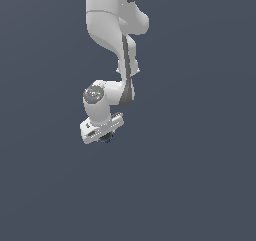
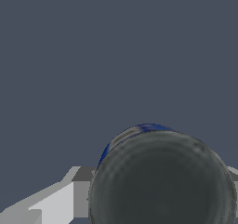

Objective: Pick up the object and move it to a goal position.

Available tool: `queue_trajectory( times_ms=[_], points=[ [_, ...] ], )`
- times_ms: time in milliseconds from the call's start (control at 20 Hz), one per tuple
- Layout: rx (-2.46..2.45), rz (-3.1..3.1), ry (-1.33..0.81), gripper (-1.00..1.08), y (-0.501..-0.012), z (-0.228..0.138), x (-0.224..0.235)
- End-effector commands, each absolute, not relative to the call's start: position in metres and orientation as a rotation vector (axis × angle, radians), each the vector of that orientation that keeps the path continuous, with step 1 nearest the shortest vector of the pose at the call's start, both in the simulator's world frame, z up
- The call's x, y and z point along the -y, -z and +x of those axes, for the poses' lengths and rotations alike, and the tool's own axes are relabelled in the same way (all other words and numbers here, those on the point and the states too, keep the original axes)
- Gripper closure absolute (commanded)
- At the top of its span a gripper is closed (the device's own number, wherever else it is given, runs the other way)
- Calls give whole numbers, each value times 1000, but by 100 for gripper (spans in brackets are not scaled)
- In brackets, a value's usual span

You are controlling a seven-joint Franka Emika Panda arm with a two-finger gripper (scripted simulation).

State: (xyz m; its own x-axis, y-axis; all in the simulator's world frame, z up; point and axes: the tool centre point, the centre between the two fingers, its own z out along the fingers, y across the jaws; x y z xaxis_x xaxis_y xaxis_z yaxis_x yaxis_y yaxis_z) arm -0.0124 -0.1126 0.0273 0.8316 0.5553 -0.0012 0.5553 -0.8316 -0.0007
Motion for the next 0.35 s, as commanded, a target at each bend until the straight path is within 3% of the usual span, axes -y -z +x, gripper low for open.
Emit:
queue_trajectory(
  times_ms=[0,300],
  points=[
    [913,-3006,0,108,-29,-20,121],
    [914,-3006,0,108,-31,-28,130]
  ],
)
